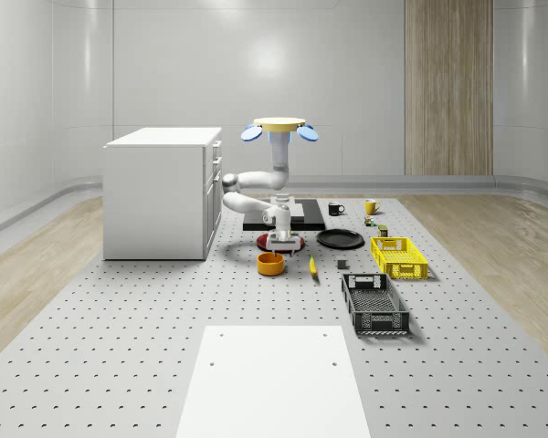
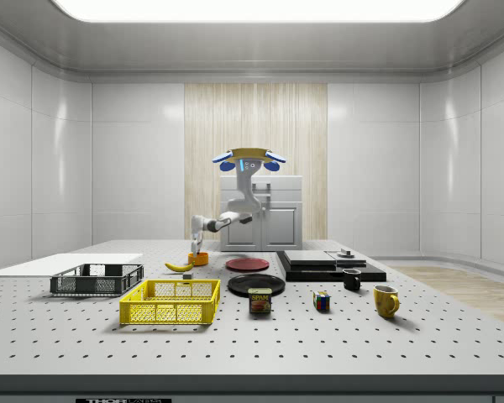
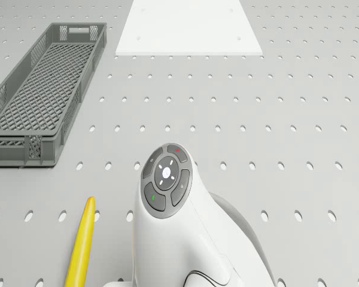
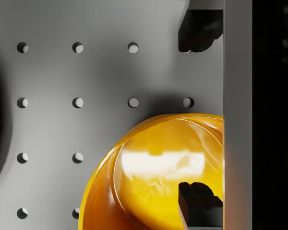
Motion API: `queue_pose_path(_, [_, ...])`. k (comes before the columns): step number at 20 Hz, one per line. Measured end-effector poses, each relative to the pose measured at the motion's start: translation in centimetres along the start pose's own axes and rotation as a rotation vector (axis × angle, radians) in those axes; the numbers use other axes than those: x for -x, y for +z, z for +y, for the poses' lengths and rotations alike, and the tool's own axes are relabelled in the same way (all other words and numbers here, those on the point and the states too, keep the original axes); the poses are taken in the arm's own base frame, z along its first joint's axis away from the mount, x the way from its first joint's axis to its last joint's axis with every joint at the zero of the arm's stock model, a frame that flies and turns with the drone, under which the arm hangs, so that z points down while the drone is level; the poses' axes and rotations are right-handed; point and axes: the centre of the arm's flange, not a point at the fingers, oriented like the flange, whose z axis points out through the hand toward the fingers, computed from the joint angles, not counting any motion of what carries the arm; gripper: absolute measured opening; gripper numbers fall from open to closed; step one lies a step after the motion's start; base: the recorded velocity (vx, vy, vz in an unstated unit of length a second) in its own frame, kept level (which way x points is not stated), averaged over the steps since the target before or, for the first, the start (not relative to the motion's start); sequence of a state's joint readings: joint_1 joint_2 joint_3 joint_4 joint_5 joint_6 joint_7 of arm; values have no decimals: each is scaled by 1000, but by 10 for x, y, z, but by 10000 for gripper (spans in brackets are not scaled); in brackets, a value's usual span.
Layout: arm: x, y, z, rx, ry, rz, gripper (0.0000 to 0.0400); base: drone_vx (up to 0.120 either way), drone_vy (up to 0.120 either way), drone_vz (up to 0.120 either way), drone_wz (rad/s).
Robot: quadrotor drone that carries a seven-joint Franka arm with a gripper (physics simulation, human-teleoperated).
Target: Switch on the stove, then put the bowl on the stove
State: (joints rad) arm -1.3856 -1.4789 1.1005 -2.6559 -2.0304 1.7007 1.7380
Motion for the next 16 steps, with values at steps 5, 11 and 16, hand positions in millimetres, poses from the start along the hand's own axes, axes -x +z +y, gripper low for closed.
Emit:
queue_pose_path(5, [-4, 9, -4, 0, 0, 0, 400, 0, 0, 0, 0])
queue_pose_path(11, [-8, 18, -8, 0, 0, 0, 400, 0, 0, 0, 0])
queue_pose_path(16, [-9, 26, -9, 0, 0, 0, 400, 0, 0, 0, 0])
